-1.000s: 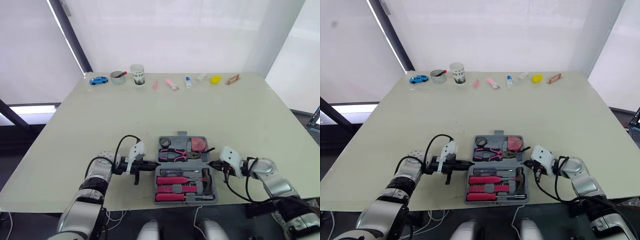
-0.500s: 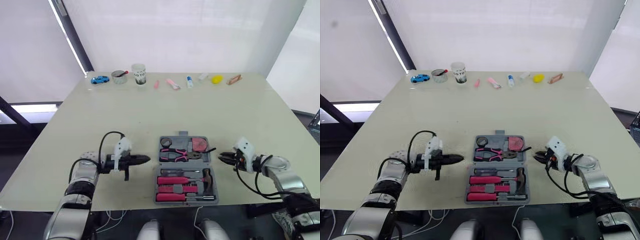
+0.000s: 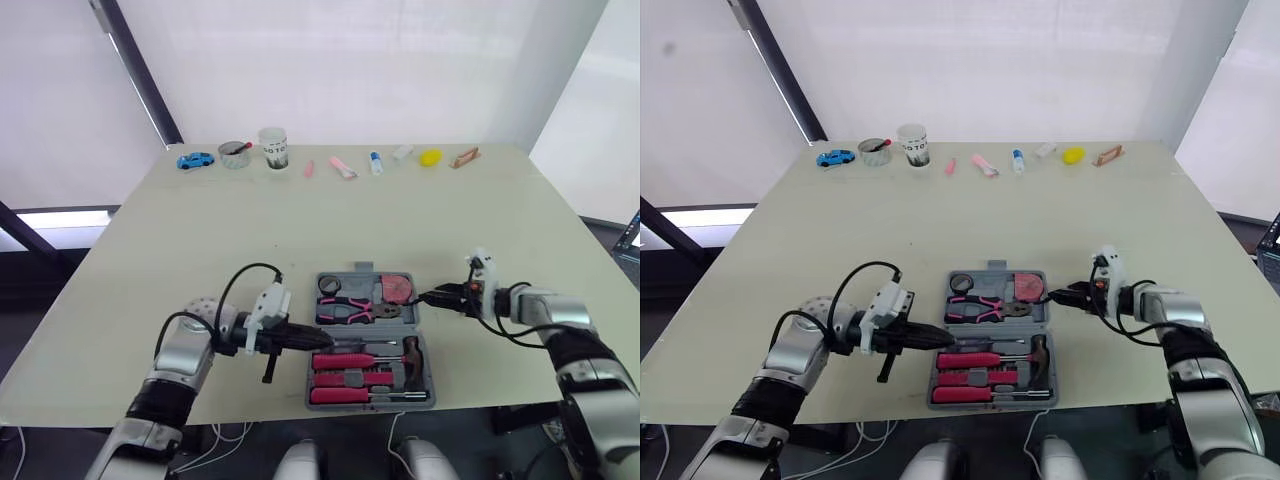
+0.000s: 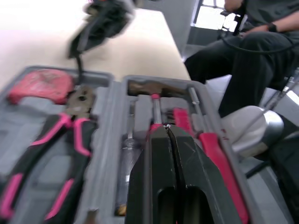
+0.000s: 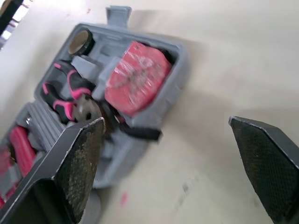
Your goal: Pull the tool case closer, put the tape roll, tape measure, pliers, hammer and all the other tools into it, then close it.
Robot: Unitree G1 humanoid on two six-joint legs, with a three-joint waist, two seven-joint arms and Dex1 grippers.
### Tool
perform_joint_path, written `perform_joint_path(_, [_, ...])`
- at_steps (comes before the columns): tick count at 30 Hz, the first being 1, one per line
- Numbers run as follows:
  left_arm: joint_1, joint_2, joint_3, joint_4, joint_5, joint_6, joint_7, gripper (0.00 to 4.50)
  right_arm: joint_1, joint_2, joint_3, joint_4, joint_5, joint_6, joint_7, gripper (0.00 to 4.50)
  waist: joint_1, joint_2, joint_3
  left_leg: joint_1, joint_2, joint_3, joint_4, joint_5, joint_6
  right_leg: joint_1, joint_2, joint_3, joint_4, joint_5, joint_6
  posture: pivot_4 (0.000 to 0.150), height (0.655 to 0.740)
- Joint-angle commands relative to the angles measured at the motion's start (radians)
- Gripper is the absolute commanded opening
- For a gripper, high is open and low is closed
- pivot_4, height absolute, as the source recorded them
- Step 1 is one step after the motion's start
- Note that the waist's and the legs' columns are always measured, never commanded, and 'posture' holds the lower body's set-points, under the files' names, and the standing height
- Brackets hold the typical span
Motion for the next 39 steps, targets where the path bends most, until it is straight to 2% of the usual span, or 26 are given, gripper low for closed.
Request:
perform_joint_path(1, [0.016,0.01,-0.067,-0.045,0.055,0.004,0.015,0.0,-0.086,0.016,0.015,0.131,-0.046,-0.043,0.023,4.46,0.0,0.0,0.0,0.0,0.0,0.0,0.0,0.0,0.0,0.0,0.0,0.0,0.0,0.0,0.0,0.15,0.74])
perform_joint_path(7, [0.01,-0.006,-0.155,0.014,0.172,-0.03,0.082,0.0,-0.205,0.063,0.041,0.328,-0.124,-0.073,0.051,4.46,-0.001,0.0,0.0,0.0,0.0,0.001,-0.001,0.0,0.0,-0.001,0.0,0.0,0.0,0.0,0.0,0.15,0.74])
perform_joint_path(13, [-0.006,-0.024,-0.2,0.08,0.236,-0.05,0.127,0.0,-0.267,0.123,0.024,0.408,-0.152,-0.08,0.101,4.46,-0.004,0.002,-0.001,0.002,0.0,0.001,-0.001,0.0,0.0,0.0,0.0,0.001,0.001,0.0,0.0,0.15,0.74])
perform_joint_path(22, [0.033,-0.028,-0.185,0.116,0.21,-0.052,0.138,0.0,-0.289,0.187,-0.07,0.415,-0.108,-0.106,0.133,4.46,-0.02,0.008,-0.004,0.002,0.0,0.001,-0.001,0.0,0.0,0.0,0.0,0.001,0.001,0.0,0.0,0.15,0.74])
perform_joint_path(27, [0.055,-0.044,-0.135,0.048,0.121,-0.014,0.128,0.0,-0.28,0.172,-0.12,0.392,-0.073,-0.135,0.244,4.46,-0.022,0.01,-0.004,0.002,0.0,0.001,-0.001,0.0,0.0,0.0,0.0,0.001,0.001,0.0,0.0,0.15,0.74])
perform_joint_path(32, [0.121,-0.049,-0.042,-0.057,-0.039,-0.005,0.084,0.0,-0.263,0.154,-0.123,0.337,-0.061,-0.156,0.352,4.46,-0.023,0.01,-0.003,0.001,0.0,0.0,-0.002,0.0,0.0,-0.001,0.0,0.001,0.0,0.0,0.0,0.15,0.74])
perform_joint_path(36, [0.196,0.008,0.028,-0.154,-0.127,0.042,0.065,0.0,-0.235,0.131,-0.095,0.246,-0.046,-0.102,0.467,4.46,-0.021,0.011,-0.003,-0.001,0.0,-0.002,-0.005,0.0,0.0,-0.004,-0.001,0.001,0.0,0.0,0.0,0.15,0.74])
perform_joint_path(39, [0.262,0.097,0.108,-0.217,-0.191,0.096,0.045,0.0,-0.17,0.099,-0.04,0.075,0.001,-0.008,0.523,4.46,-0.023,0.011,-0.003,-0.001,0.0,-0.003,-0.007,0.0,0.0,-0.004,-0.001,0.002,-0.001,0.0,0.0,0.15,0.74])
